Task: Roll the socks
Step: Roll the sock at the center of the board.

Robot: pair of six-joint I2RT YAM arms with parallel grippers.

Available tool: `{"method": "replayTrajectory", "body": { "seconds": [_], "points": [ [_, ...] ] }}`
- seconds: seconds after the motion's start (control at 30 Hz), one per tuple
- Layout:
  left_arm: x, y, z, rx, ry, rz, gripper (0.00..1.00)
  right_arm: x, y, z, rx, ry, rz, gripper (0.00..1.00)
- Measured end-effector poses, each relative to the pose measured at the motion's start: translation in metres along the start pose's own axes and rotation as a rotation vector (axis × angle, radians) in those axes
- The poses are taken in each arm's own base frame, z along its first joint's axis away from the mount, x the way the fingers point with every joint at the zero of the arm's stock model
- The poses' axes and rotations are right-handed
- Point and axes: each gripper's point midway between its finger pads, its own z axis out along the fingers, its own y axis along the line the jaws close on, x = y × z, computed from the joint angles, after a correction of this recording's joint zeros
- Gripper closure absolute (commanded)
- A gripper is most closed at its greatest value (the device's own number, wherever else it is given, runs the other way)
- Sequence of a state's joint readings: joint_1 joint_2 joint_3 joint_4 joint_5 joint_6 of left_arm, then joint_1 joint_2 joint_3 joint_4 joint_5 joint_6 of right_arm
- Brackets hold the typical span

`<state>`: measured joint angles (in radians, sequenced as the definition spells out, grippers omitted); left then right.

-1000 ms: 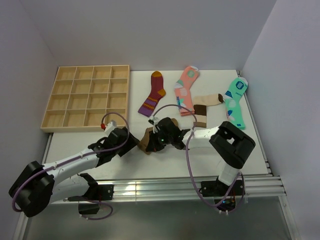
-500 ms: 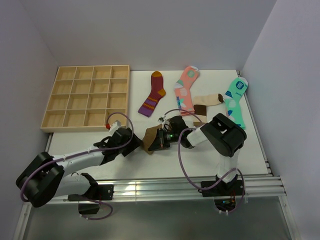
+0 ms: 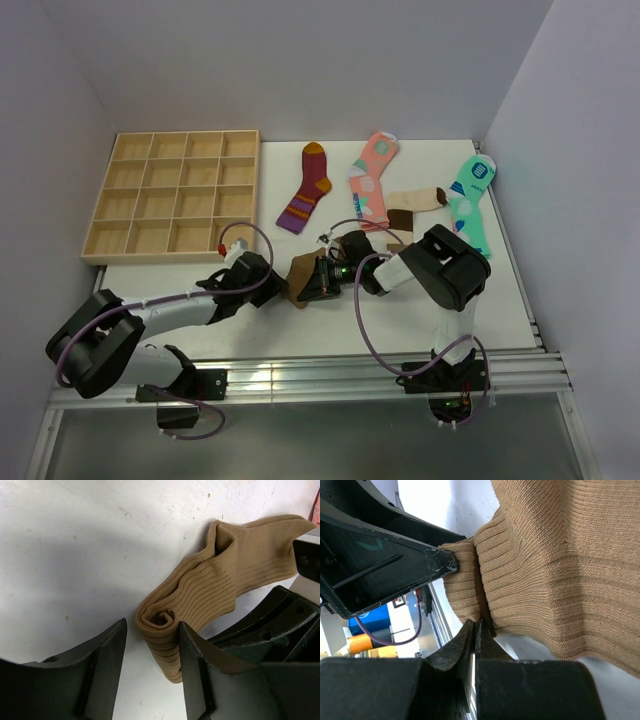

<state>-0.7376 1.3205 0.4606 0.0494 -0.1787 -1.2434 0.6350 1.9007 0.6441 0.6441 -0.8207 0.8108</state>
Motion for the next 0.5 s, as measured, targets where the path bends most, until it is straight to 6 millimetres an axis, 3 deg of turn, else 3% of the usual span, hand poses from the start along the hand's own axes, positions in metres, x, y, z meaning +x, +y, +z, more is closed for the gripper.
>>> {"method": "replayTrajectory", "body": {
  "seconds": [0.2, 0.37, 0.5],
  "points": [
    [0.0, -0.004, 0.007, 0.004, 0.0, -0.008, 0.59, -0.002, -0.001, -0.001, 0.023, 0.005, -0.013, 0.94],
    [0.002, -0.004, 0.011, 0.001, 0.007, -0.01, 0.76, -0.005, -0.003, -0.006, 0.08, -0.015, -0.053, 0.8],
    [0.003, -0.004, 0.011, -0.001, 0.011, -0.007, 0.81, -0.005, -0.003, -0.008, 0.148, -0.037, -0.123, 0.69]
  ]
}}
